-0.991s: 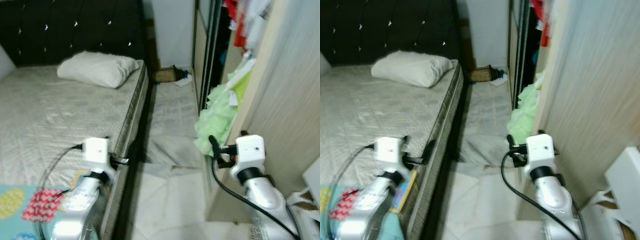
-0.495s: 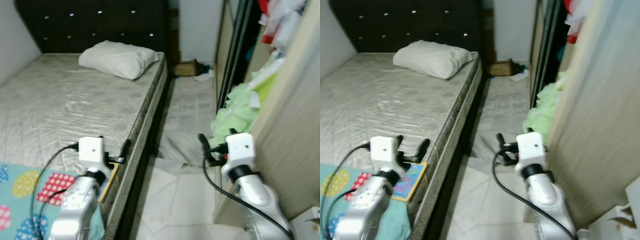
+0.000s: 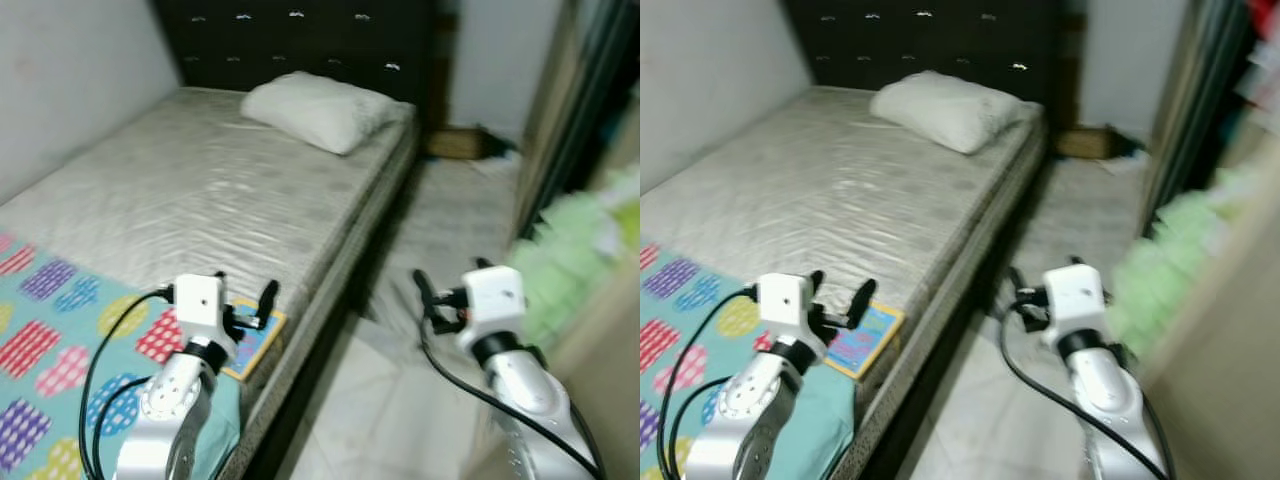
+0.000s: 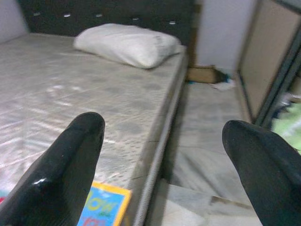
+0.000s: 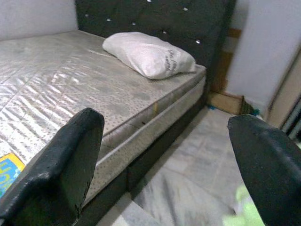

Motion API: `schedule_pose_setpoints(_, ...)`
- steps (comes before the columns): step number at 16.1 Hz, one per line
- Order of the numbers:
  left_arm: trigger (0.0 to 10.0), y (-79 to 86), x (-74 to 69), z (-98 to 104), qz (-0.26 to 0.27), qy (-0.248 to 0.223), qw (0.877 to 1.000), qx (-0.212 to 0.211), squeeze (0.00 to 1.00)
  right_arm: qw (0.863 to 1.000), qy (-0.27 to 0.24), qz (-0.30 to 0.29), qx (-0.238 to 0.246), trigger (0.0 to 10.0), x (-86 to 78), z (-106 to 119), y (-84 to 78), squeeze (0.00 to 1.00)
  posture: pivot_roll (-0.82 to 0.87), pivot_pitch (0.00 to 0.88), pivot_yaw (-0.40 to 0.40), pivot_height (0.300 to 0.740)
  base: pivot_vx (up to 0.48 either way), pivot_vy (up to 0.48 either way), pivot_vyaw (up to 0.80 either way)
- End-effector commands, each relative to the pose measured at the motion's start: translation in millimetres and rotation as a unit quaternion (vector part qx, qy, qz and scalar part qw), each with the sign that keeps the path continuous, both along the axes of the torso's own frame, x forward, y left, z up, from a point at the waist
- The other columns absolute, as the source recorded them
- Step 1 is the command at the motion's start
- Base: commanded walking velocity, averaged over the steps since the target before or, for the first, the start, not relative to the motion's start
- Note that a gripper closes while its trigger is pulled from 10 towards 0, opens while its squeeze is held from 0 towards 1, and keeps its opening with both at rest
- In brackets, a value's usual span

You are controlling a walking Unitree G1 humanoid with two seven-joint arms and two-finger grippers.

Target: Clean up the room

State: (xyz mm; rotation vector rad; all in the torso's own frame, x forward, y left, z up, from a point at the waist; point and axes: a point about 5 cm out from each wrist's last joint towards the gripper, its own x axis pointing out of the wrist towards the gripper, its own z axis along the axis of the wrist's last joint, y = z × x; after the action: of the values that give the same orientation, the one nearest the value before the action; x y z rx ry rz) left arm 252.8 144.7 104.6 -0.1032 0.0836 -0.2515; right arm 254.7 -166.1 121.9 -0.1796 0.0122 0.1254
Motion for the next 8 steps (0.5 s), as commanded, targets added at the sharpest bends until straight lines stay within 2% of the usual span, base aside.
schedule_pose_setpoints(1,10.0,8.4,0.0,0.1,0.014,0.001,1.000,0.011,0.00,1.000,0.001,0.020,0.010,10.0,0.4,-0.4,9.8,0.00,-0.25,0.025,0.086,0.740,0.000,0.000,0.80)
schedule_pose_setpoints(8,10.0,9.0,0.6,-1.7,0.014,0.003,1.000,0.012,0.00,1.000,-0.001,0.020,0.013,10.0,1.4,-1.5,11.1,0.00,-0.25,0.015,0.091,0.740,0.000,0.000,0.80)
